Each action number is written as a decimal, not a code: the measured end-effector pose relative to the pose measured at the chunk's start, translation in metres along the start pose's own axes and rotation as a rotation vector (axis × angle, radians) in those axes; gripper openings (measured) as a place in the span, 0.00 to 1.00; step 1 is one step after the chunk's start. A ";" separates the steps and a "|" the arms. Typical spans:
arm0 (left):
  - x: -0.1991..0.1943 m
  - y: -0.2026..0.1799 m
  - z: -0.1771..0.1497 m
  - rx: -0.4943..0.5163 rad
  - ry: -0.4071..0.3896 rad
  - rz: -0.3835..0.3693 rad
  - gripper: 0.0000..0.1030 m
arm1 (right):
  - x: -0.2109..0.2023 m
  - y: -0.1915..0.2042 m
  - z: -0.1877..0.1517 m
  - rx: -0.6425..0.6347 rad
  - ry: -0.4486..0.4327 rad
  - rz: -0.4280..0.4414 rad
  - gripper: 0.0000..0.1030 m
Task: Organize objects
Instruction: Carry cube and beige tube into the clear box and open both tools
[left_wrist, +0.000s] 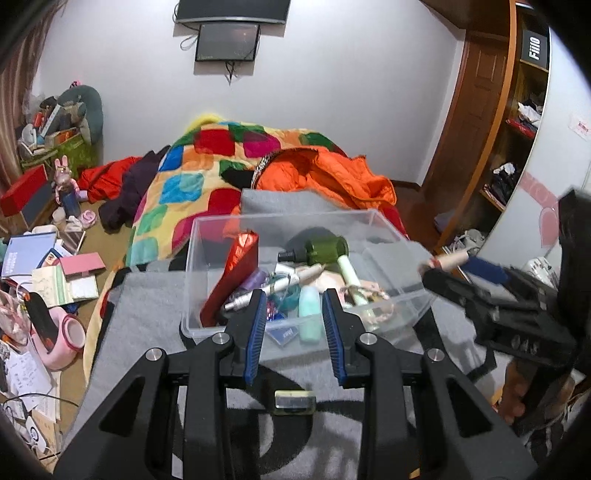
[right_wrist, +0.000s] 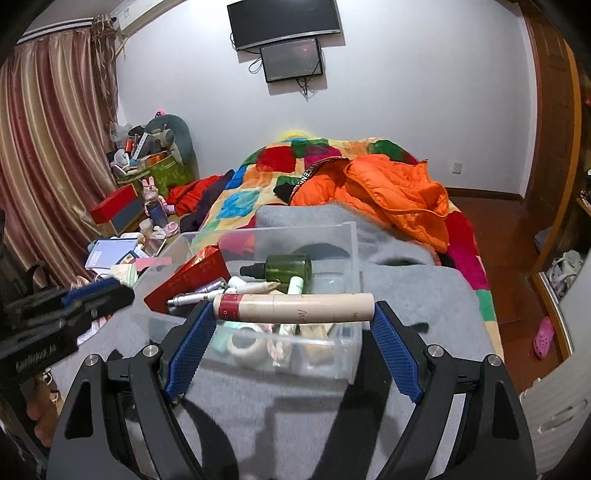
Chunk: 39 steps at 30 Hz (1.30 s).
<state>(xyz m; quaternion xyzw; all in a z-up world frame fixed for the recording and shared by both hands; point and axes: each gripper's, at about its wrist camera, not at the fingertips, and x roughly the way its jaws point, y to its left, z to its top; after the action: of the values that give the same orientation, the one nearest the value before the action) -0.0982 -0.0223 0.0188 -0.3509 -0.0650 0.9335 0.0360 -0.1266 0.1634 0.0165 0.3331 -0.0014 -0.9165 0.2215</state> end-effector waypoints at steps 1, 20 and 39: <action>0.004 0.000 -0.005 0.008 0.021 0.002 0.30 | 0.003 0.000 0.002 -0.001 0.003 0.003 0.80; 0.059 -0.005 -0.078 0.036 0.223 0.006 0.32 | 0.077 0.018 0.011 -0.058 0.169 0.063 0.80; 0.028 0.018 -0.003 -0.013 0.044 0.015 0.32 | 0.083 0.020 0.010 -0.042 0.192 0.103 0.81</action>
<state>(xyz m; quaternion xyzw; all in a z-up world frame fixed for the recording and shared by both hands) -0.1177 -0.0363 -0.0038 -0.3720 -0.0676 0.9253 0.0284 -0.1809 0.1096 -0.0232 0.4143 0.0219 -0.8675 0.2743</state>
